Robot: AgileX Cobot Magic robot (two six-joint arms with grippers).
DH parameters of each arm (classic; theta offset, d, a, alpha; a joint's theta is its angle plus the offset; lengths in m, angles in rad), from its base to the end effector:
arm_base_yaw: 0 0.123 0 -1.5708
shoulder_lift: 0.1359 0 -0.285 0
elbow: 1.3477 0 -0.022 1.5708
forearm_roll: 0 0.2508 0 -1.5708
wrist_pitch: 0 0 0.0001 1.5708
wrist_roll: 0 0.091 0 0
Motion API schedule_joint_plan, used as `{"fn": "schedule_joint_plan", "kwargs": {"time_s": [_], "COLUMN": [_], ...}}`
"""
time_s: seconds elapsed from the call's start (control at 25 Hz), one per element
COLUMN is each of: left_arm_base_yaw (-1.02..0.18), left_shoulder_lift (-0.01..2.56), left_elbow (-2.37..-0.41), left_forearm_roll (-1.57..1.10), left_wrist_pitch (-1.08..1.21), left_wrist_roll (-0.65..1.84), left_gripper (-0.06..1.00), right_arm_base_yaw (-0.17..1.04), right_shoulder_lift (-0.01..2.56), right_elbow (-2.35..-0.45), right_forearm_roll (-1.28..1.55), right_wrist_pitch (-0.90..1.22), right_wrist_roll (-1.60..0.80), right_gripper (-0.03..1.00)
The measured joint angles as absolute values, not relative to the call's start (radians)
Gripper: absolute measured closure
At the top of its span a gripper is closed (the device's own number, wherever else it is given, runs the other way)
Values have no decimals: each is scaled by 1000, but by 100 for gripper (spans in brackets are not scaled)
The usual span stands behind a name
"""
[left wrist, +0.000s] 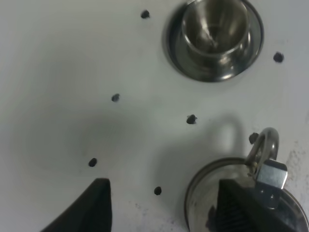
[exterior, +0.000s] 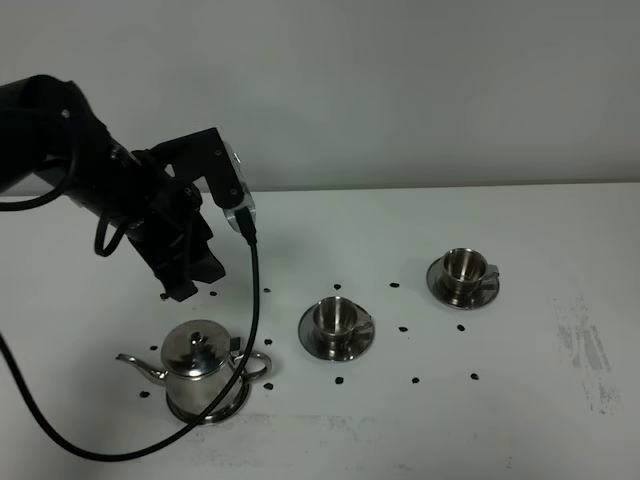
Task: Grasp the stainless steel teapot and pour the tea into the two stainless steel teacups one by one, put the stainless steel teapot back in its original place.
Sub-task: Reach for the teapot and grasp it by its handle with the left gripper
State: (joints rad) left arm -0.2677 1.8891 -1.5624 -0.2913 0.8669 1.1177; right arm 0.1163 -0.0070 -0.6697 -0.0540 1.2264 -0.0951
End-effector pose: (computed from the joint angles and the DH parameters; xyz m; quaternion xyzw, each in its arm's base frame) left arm 0.3952 -0.1291 0.2624 0.5641 0.7831 -0.0239 0.2607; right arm -0.0347 -0.0087 0.3084 -0.0841 0.8459 -0.0208 0.5263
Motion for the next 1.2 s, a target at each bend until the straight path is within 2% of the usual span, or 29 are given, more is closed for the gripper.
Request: {"fn": "schedule_joint_plan", "kwargs": {"time_s": [0.24, 0.44, 1.04, 1.2], "left_arm_base_yaw": [-371, -426, -443, -464], "left_shoulder_lift": [1984, 2037, 2071, 2071], "left_elbow": [-1703, -1722, -1722, -1722], "left_forearm_roll": [-131, -70, -33, -32], "left_wrist_pitch": [922, 919, 919, 920], "left_wrist_roll": [1063, 1049, 1021, 1027], "left_gripper": [44, 44, 44, 44], "right_arm_base_yaw": [116, 116, 115, 78], "right_shoulder_lift": [-7, -7, -7, -7], "right_elbow": [-564, -542, -522, -522], "right_forearm_roll": [-54, -54, 14, 18], "right_wrist_pitch": [1229, 1159, 1116, 1116], "right_wrist_roll": [-92, -71, 0, 0], "right_gripper": [73, 73, 73, 73]}}
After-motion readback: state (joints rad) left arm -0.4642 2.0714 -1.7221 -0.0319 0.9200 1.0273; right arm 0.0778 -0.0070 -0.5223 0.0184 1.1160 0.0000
